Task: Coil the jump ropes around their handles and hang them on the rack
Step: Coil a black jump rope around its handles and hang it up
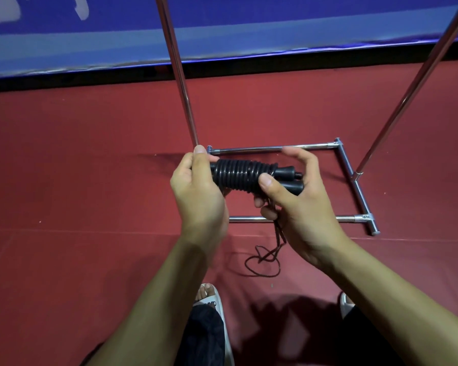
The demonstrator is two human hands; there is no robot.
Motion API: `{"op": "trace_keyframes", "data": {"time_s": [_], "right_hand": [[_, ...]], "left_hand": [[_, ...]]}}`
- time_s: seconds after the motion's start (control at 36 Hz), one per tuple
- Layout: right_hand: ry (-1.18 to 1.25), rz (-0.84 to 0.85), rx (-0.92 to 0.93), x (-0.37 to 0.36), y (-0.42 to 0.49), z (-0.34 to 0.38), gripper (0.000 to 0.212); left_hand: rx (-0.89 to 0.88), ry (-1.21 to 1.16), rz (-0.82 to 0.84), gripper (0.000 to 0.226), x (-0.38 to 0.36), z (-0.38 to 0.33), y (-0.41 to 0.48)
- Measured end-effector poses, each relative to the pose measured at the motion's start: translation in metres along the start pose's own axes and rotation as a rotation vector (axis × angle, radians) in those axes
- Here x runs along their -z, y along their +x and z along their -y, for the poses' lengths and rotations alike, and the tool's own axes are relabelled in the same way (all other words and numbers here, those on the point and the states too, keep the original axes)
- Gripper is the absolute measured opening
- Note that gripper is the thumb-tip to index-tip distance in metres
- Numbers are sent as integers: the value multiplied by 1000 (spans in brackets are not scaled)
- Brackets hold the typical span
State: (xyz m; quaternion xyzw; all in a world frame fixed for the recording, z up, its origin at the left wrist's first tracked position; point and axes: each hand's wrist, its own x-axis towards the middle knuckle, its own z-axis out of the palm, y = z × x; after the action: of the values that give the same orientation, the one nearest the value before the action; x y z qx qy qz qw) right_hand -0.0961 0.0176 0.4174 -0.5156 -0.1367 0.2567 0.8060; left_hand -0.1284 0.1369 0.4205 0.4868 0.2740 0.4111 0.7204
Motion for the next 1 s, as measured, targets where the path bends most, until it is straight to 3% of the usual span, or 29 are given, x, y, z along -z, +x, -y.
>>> {"op": "trace_keyframes", "data": {"time_s": [0.17,0.25,0.53,0.64,0.89,0.94,1.0], "right_hand": [[140,18,-17,-2,3,-2,24],[169,62,-59,-1,5,-1,27],[-82,-10,-97,8,3,4,34],[-131,-79,-14,3,2,1,44],[38,-66,46,-4,3,-13,23],[-51,-83,102,-3,2,-16,14],[-165,-99,124,-2,1,-18,22]], "left_hand": [[74,-62,-71,36,-2,1,0],[82,-52,-92,36,-2,0,0],[7,50,-9,38,-2,1,-4],[139,-22,-49,35,-4,2,-5],[291,-117,-148,33,-6,5,-6],[300,-130,-155,34,-7,5,-6],[299,-133,-158,34,-8,6,-7]]}}
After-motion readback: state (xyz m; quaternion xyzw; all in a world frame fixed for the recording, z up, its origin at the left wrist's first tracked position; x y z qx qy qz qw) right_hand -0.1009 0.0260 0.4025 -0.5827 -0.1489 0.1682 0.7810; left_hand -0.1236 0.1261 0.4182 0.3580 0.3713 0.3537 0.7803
